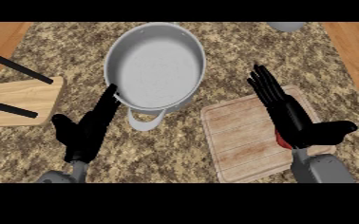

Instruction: Pick the bell pepper from the cutting board and place it in the pot

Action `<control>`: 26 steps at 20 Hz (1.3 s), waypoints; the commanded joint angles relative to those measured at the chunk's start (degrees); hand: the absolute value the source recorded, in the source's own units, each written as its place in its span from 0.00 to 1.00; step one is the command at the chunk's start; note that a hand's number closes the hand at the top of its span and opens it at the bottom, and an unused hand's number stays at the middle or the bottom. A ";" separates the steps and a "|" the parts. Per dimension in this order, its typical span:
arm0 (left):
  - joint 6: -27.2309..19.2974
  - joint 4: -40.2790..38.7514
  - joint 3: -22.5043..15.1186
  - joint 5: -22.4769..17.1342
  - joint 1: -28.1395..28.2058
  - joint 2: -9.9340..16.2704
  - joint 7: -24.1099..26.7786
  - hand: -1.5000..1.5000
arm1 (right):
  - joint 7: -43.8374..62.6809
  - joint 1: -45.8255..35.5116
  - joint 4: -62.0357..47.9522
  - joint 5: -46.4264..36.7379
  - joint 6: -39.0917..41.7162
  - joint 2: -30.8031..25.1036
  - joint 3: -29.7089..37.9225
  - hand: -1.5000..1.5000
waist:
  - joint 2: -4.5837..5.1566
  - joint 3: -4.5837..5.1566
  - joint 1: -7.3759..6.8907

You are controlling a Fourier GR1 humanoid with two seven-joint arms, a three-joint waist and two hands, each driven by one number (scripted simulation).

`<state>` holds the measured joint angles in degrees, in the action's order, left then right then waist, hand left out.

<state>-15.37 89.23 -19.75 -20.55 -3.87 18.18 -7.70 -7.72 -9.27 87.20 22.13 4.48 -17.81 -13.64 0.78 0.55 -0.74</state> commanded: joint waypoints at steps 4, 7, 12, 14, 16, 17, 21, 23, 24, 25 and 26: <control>3.52 1.00 -0.29 -1.48 1.04 0.62 -0.39 0.50 | -7.06 2.13 -5.71 -7.66 -9.89 -9.28 14.11 0.00 | -0.71 -0.54 2.15; 3.14 2.32 0.07 -2.09 0.51 0.24 -0.69 0.50 | -0.22 9.10 -14.46 -19.44 -19.33 -19.41 16.38 0.00 | 1.11 0.84 5.77; 7.84 2.53 -1.53 -3.89 0.94 0.44 -0.93 0.50 | 6.61 9.44 -20.43 -29.64 -37.22 -12.95 13.23 0.00 | -0.43 -0.39 0.32; 9.34 1.54 -1.19 -4.26 1.50 0.87 -1.05 0.50 | 10.06 10.71 -17.09 -34.75 -37.68 -13.31 8.53 0.00 | -0.70 -0.41 0.66; 9.52 2.80 -0.73 -5.34 0.24 0.20 -2.89 0.50 | 17.41 12.09 -10.95 -39.72 -38.28 -14.19 4.45 0.00 | -0.86 -0.38 0.99; 8.38 4.29 -1.43 -4.53 1.48 0.21 -3.51 0.50 | 23.22 11.82 -7.45 -40.76 -35.27 -17.85 4.06 0.00 | -0.98 -0.34 0.93; 9.79 0.49 2.07 -4.87 -0.69 0.99 -1.94 0.50 | 38.07 17.33 11.02 -43.07 -30.61 -23.10 3.40 0.00 | -1.16 -0.25 2.33; 10.21 4.81 -0.56 -4.16 4.71 1.42 -1.54 0.50 | 46.13 16.72 17.55 -43.00 -26.13 -25.97 3.63 0.00 | -1.36 -0.22 1.60; 8.21 4.73 0.10 -3.90 1.74 1.07 -4.71 0.50 | 48.59 18.35 21.72 -40.94 -23.77 -28.01 5.53 0.00 | -1.33 -0.29 2.27; 9.29 2.33 0.14 -3.44 0.34 0.32 -3.12 0.50 | 52.86 17.39 23.99 -40.87 -21.61 -28.23 5.06 0.00 | -1.11 -0.31 2.09; 9.70 2.99 1.14 -5.08 0.32 0.67 -4.38 0.50 | 56.36 17.40 27.64 -39.63 -19.58 -28.24 4.27 0.00 | -1.16 -0.29 2.06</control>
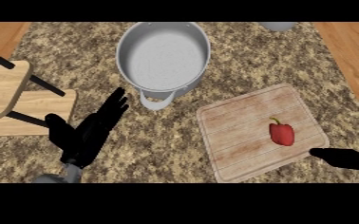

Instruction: Pick the bell pepper from the cutting board and place it in the pot

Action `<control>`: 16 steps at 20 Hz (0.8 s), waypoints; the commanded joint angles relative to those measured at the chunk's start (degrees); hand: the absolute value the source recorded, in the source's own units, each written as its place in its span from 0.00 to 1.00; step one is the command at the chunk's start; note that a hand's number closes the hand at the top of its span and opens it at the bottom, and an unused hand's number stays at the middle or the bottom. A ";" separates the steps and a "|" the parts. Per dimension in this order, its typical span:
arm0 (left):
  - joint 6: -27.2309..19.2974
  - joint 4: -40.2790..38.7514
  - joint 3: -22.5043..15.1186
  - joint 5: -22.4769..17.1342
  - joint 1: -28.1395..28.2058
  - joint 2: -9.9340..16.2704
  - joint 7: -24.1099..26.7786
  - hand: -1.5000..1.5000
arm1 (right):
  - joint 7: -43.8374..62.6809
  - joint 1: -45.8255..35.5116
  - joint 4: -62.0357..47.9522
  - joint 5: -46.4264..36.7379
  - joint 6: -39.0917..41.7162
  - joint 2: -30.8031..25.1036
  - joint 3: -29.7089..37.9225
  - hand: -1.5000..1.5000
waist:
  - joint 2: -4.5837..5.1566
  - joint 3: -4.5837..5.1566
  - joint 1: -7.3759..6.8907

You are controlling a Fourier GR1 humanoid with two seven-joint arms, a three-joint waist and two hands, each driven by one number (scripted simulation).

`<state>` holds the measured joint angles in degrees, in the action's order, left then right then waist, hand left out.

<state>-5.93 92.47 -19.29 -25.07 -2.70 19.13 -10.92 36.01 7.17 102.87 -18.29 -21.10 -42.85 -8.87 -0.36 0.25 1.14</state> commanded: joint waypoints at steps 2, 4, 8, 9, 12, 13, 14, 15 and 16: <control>-0.18 2.72 1.43 -0.83 0.46 0.96 -2.46 0.50 | 18.11 1.24 16.28 6.47 11.10 -6.37 3.03 0.00 | -0.09 -0.05 -0.14; 1.35 0.71 0.07 0.29 0.89 -0.42 0.36 0.50 | 29.29 -2.06 20.89 4.21 11.54 -5.10 1.01 0.00 | 0.13 -0.03 -0.73; 2.70 -2.47 1.44 0.92 0.24 -0.65 1.15 0.50 | 38.98 -7.20 22.11 5.76 13.88 -3.15 2.25 0.00 | 0.38 -0.13 -1.29; 1.64 2.17 2.65 0.18 -0.13 0.40 -1.93 0.50 | 38.59 -5.74 24.59 8.26 15.30 -4.23 5.39 0.00 | 0.21 -0.18 -1.05; 2.38 -0.11 2.50 0.29 -0.99 -1.20 -2.15 0.50 | 39.92 -7.06 24.04 2.97 12.61 1.93 -1.50 0.00 | 0.33 -0.19 -1.24; 2.46 -2.20 1.59 2.25 -0.14 -2.10 0.11 0.50 | 37.31 -8.04 20.04 0.03 11.42 3.95 -2.69 0.00 | 0.41 -0.21 -1.40; 3.87 -0.75 2.22 1.39 0.72 -1.57 1.15 0.50 | 39.73 -13.30 18.22 -0.08 12.31 5.34 -3.99 0.00 | 0.47 -0.18 -2.00; 5.00 -1.26 2.62 1.35 0.71 -0.92 0.73 0.50 | 34.63 -9.34 16.57 -0.89 10.87 6.90 -2.90 0.00 | 0.41 -0.22 -1.48; 4.06 -0.60 4.02 0.51 -0.03 -1.59 -0.97 0.50 | 36.69 -10.86 17.85 -2.08 12.47 7.73 -3.98 0.00 | 0.37 -0.22 -1.44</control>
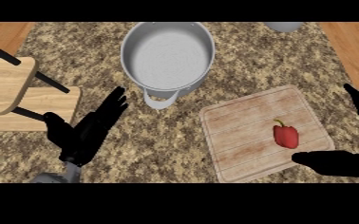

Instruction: Pick the bell pepper from the cutting board and place it in the pot

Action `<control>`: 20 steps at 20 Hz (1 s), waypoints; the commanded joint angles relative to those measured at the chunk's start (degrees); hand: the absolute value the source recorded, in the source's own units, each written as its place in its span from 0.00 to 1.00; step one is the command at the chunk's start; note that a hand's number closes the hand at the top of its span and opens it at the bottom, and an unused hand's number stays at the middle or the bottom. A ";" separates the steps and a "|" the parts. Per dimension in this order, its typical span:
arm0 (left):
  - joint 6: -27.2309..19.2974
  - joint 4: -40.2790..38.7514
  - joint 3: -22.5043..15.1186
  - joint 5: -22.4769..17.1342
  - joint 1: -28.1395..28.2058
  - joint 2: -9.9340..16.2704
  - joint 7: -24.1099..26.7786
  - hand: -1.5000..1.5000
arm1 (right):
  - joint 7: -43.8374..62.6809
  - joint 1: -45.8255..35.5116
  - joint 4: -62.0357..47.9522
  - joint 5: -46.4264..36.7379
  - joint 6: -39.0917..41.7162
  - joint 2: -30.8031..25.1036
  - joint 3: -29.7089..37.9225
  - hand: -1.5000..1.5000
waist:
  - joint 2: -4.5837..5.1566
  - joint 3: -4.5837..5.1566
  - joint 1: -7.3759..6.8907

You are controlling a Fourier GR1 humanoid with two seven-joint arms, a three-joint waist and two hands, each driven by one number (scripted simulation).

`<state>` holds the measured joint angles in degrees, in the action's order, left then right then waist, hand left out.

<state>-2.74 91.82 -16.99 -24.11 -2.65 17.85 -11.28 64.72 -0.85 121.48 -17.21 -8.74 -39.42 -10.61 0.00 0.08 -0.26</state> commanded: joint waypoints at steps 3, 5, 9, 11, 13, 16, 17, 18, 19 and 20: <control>-1.06 3.33 -0.89 1.51 0.28 -1.89 -2.60 0.50 | 6.13 -4.94 -7.42 -7.50 -0.62 8.46 -6.58 0.00 | 0.05 -0.05 -0.47; 0.24 -0.98 1.44 1.42 -3.44 -1.79 -2.86 0.50 | 7.01 -7.21 -8.81 -5.53 2.66 7.64 -3.52 0.00 | 0.10 -0.04 -0.10; 0.37 -3.01 1.91 1.96 -3.72 -2.75 -2.21 0.50 | 7.18 -5.01 -11.50 -9.63 3.45 8.76 -5.51 0.00 | 0.11 -0.02 0.22; 2.52 0.30 3.01 0.82 0.68 -0.46 -1.24 0.50 | 6.45 -0.55 -10.44 -13.05 2.67 8.83 -6.17 0.00 | -0.06 -0.03 0.28; -1.44 0.48 0.05 3.89 -1.44 -4.31 -2.74 0.50 | 7.61 -1.06 -10.39 -13.40 4.74 8.51 -5.39 0.00 | -0.04 -0.04 0.44; -1.11 1.75 -1.17 5.41 1.91 -5.10 -1.22 0.50 | 9.68 -3.06 -11.10 -15.40 6.36 11.52 -6.38 0.00 | -0.05 -0.03 0.04; 2.66 -1.98 4.24 1.09 -2.49 -3.16 -2.66 0.50 | 4.41 -0.95 -13.56 -14.96 5.15 12.06 -5.00 0.00 | 0.03 -0.05 0.35; 2.95 2.19 3.36 2.73 0.70 -1.79 -2.56 0.50 | 4.63 1.82 -9.62 -14.57 6.24 11.35 -3.98 0.00 | -0.08 -0.06 0.36; 3.27 2.80 4.28 1.59 0.70 -1.46 -3.97 0.50 | 2.71 -1.55 -14.94 -13.55 7.31 11.50 -2.22 0.00 | -0.02 -0.07 0.09; 1.52 0.66 2.16 3.53 0.06 -4.71 -3.09 0.50 | 4.97 1.13 -11.14 -16.19 6.60 13.09 -4.58 0.00 | -0.04 -0.06 0.38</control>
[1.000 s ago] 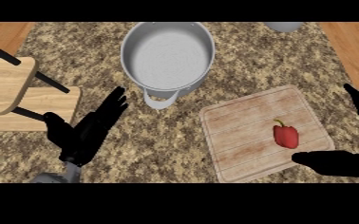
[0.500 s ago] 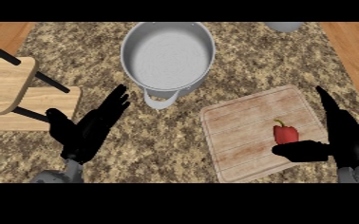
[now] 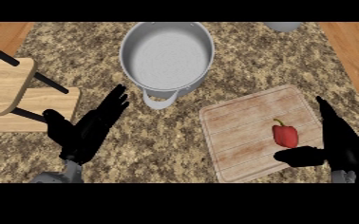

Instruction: Pick the bell pepper from the cutting board and place it in the pot

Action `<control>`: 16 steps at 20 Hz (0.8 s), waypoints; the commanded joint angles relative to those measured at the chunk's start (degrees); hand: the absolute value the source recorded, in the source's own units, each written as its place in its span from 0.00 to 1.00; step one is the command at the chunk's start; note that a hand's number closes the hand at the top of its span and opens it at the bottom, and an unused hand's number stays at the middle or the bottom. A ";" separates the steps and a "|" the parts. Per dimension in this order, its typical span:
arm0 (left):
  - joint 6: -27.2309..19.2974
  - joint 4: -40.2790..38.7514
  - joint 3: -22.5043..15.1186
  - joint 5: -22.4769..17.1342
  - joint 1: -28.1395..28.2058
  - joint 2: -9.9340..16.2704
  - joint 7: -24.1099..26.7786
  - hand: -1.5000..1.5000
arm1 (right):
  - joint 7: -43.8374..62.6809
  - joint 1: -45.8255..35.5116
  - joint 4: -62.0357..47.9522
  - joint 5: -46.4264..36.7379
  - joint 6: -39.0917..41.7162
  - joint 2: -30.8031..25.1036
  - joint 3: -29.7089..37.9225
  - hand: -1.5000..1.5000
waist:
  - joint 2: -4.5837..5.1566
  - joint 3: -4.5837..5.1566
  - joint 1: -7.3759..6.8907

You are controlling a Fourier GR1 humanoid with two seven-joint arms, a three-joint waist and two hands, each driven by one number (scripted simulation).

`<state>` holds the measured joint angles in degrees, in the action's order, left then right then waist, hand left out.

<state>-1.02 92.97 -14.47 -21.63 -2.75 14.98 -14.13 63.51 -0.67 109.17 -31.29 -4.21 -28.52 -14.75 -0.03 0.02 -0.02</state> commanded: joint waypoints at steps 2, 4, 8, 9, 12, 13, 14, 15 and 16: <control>-0.85 3.94 -1.44 2.35 3.16 -1.20 -0.63 0.50 | 3.32 0.02 -5.53 -6.00 -1.19 6.01 -3.00 0.00 | 0.00 -0.02 -0.36; -1.31 4.09 -0.99 2.31 1.44 -2.31 -2.89 0.50 | 2.75 -1.58 -7.04 -6.16 -1.01 8.41 -1.93 0.00 | 0.02 -0.02 -0.24; 2.89 -3.22 2.32 2.27 0.02 -2.21 1.17 0.50 | 0.64 1.71 -5.34 -4.62 2.84 6.62 2.60 0.00 | 0.04 0.00 0.19; 3.07 1.10 2.03 1.68 2.64 -2.02 -0.08 0.50 | -0.47 1.08 -7.18 -5.17 2.91 7.07 3.40 0.00 | 0.01 -0.01 -0.02; 1.26 2.38 1.73 2.86 0.57 -3.60 -3.93 0.50 | -1.95 2.24 -8.00 -6.25 2.19 9.47 3.35 0.00 | 0.00 -0.02 0.04; 2.44 1.36 -0.39 5.47 5.31 -4.11 1.47 0.50 | -6.41 4.93 -8.59 -5.27 1.84 7.87 4.97 0.00 | -0.01 -0.02 0.04; 6.29 1.26 4.20 1.50 3.58 -0.60 -0.64 0.50 | -1.15 -0.97 -10.68 -8.36 2.21 11.67 2.77 0.00 | 0.03 -0.01 -0.19; 4.36 1.01 3.60 3.80 2.27 -2.87 -0.13 0.50 | 0.03 0.16 -6.99 -7.17 5.65 10.29 4.78 0.00 | 0.00 -0.01 0.01; 4.30 5.53 2.91 3.74 7.32 -2.06 -0.47 0.50 | -2.95 2.51 -7.32 -5.95 5.18 9.68 5.82 0.00 | -0.04 -0.02 -0.09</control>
<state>2.36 94.97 -12.22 -18.42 0.79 12.54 -14.55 59.28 1.01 101.78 -37.39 -1.38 -19.59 -10.77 -0.03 0.00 -0.05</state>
